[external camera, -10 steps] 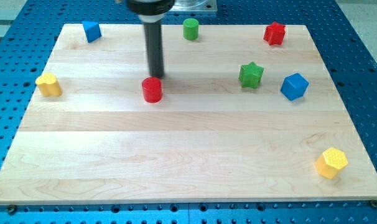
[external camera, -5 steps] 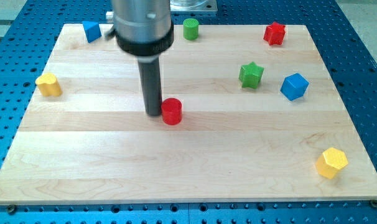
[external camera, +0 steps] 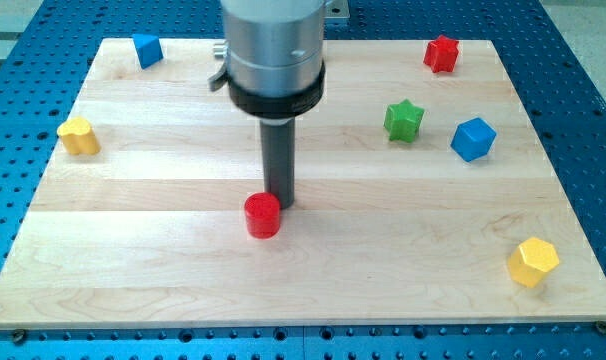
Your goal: Move the red circle bottom center of the board
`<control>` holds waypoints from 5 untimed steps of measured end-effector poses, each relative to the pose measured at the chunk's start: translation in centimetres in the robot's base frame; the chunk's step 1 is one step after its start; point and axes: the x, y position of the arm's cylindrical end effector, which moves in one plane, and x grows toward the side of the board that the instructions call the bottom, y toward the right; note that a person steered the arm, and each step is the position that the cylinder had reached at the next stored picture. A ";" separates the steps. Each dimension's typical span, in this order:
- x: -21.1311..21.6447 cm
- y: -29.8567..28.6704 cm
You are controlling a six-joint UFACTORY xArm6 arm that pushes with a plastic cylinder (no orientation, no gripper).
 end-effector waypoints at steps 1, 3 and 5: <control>-1.6 -1.8; 4.0 -1.6; 5.5 1.3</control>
